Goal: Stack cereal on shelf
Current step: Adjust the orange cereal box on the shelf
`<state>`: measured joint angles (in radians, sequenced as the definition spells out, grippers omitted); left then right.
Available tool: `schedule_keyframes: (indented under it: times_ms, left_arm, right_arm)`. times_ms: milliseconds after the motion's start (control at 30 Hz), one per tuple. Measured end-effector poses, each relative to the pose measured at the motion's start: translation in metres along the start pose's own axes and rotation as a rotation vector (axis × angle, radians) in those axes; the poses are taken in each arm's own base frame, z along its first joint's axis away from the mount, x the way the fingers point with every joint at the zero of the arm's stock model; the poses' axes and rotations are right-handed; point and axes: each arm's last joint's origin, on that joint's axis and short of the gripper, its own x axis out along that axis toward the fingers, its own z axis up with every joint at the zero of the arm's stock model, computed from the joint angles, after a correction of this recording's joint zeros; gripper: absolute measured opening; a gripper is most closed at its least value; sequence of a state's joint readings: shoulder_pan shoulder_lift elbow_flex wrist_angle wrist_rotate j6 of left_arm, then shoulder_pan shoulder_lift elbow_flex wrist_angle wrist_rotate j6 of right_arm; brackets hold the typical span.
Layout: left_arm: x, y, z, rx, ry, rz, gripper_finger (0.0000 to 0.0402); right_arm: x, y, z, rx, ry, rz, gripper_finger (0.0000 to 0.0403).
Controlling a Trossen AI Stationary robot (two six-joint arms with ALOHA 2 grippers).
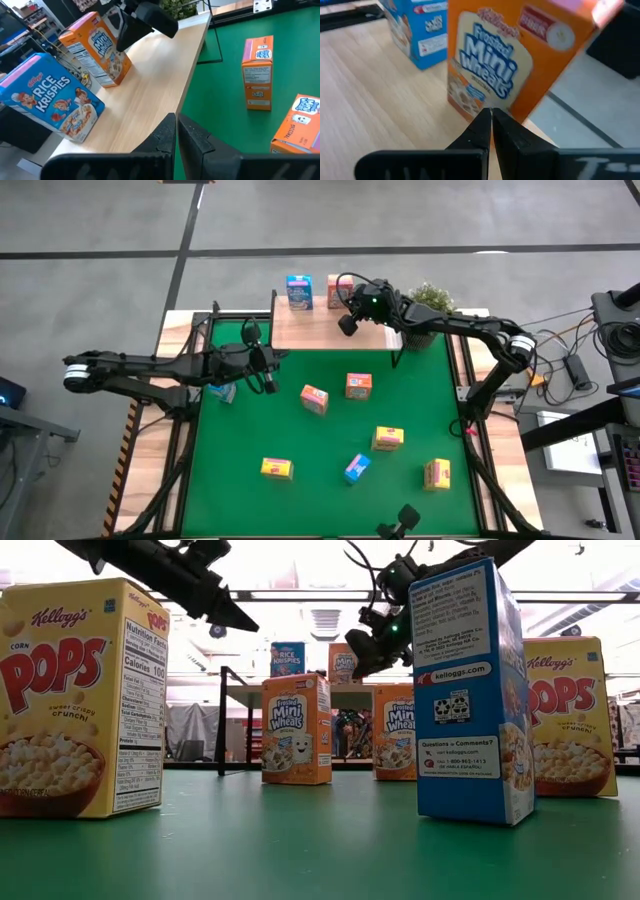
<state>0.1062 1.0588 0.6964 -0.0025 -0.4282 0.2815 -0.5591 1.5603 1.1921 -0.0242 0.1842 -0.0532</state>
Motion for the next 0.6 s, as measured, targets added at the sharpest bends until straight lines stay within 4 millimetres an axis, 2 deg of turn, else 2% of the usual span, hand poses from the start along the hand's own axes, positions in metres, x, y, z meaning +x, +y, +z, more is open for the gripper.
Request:
schedule_keyframes:
  times_ms: [300,600]
  left_arm:
    - [0.000,0.000,0.000,-0.011,-0.001,-0.001,0.0000]
    - [0.000,0.000,0.000,-0.003,-0.001,-0.001,0.0000]
  right_arm:
    - [0.000,0.006,-0.006,0.025,0.003,0.015,0.0009]
    - [0.011,0.038,-0.008,0.007,-0.086,0.081,0.0009]
